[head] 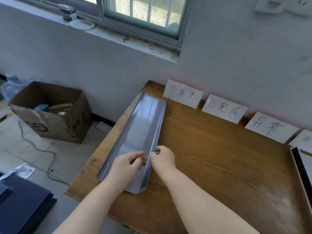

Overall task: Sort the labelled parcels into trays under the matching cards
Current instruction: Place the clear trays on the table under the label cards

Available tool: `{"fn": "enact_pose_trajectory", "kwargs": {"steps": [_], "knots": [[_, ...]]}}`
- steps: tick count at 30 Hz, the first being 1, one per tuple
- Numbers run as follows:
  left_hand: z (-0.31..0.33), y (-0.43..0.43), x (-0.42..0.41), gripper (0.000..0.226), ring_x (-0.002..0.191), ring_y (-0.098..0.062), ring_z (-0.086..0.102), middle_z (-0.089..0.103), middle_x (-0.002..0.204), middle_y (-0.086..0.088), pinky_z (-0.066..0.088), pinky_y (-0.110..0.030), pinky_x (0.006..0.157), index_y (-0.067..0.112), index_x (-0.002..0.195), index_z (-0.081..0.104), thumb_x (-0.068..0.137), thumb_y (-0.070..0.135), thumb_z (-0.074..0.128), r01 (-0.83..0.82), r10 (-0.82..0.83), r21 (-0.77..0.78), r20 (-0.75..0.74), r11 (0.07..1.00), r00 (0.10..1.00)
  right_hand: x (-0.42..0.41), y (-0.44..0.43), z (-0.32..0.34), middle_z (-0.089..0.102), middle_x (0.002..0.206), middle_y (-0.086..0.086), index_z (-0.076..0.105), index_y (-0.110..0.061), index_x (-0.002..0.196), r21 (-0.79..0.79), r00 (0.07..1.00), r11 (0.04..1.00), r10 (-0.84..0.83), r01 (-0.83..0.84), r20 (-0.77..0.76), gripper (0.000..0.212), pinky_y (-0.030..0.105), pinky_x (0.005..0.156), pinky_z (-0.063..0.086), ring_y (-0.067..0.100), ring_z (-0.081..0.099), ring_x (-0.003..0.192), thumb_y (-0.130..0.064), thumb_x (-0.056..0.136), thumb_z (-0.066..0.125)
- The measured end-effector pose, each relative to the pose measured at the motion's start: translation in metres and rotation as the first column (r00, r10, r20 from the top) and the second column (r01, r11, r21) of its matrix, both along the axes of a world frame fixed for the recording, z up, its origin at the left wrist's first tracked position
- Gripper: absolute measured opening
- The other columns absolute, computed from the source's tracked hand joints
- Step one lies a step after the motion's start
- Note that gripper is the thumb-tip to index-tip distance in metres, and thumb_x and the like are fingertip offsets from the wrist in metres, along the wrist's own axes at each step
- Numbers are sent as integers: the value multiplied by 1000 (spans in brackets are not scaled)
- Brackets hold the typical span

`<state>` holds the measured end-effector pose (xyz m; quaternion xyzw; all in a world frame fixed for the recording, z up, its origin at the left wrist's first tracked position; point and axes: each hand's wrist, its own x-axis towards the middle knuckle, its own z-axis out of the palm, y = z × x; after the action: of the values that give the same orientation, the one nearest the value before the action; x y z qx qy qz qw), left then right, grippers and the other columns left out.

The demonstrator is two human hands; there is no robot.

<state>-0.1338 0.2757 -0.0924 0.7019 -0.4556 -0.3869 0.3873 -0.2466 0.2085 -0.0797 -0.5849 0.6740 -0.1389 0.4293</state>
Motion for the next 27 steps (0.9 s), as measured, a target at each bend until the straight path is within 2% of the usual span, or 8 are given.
{"fn": "enact_pose_trajectory", "kwargs": {"steps": [2, 5, 7, 9, 12, 17, 24, 27], "knots": [[9, -6, 13, 25, 85, 3, 65, 69, 88, 18, 55, -23, 80, 19, 110, 68, 92, 8, 56, -159, 170, -151, 63, 976, 983, -3, 2, 2, 66, 87, 1, 67, -14, 92, -41, 997, 997, -59, 61, 44, 20, 19, 52, 38, 16, 56, 71, -12, 84, 48], [24, -15, 32, 24, 93, -6, 62, 68, 100, 9, 43, -13, 80, 18, 112, 68, 92, 10, 57, -333, 360, -196, 127, 922, 924, -14, 3, 6, 66, 85, 0, 66, -15, 94, -115, 988, 984, -124, 134, 86, 21, 22, 56, 38, 15, 57, 73, -12, 85, 47], [18, -24, 45, 31, 104, -18, 59, 64, 114, 1, 45, -21, 86, 16, 123, 62, 93, 15, 56, -318, 319, -42, 250, 947, 914, -27, 3, 8, 67, 88, 1, 66, -16, 101, -155, 984, 974, -152, 165, 93, 23, 26, 63, 45, 18, 61, 80, -13, 87, 48], [6, -29, 53, 41, 111, -27, 56, 59, 124, -7, 46, -36, 92, 14, 132, 54, 91, 21, 59, -227, 137, 161, 433, 961, 891, -43, 3, 9, 67, 95, 4, 63, -13, 116, -203, 981, 961, -178, 189, 71, 30, 33, 75, 51, 21, 63, 88, -13, 89, 50], [-7, -29, 53, 40, 101, -26, 55, 53, 110, -6, 48, -39, 86, 14, 124, 56, 88, 30, 64, -191, -19, 318, 555, 929, 832, -67, 2, 7, 67, 101, 5, 58, -9, 126, -251, 979, 947, -204, 202, 19, 36, 35, 82, 52, 21, 62, 93, -14, 91, 52], [-11, -31, 53, 17, 80, -19, 46, 47, 90, -2, 43, -31, 69, 14, 102, 58, 90, 25, 60, -246, 20, 279, 623, 928, 782, -98, 8, -2, 66, 102, 4, 57, -10, 127, -230, 968, 943, -251, 241, -13, 36, 36, 78, 54, 19, 63, 89, -15, 92, 50], [-14, -32, 55, 22, 74, -17, 50, 53, 85, -1, 43, -29, 63, 14, 97, 61, 97, 32, 48, -210, 0, 196, 732, 958, 682, -116, 17, -20, 62, 96, 2, 57, -9, 127, -192, 961, 946, -273, 261, -39, 34, 20, 59, 40, 15, 57, 78, -14, 94, 48], [-17, -28, 56, 22, 71, -21, 54, 58, 84, -4, 48, -31, 61, 14, 88, 61, 96, 31, 50, -210, 107, 66, 692, 975, 714, -120, 17, -25, 64, 100, 4, 57, -9, 127, -186, 962, 948, -270, 260, -35, 34, 19, 59, 39, 16, 58, 80, -14, 94, 47]]}}
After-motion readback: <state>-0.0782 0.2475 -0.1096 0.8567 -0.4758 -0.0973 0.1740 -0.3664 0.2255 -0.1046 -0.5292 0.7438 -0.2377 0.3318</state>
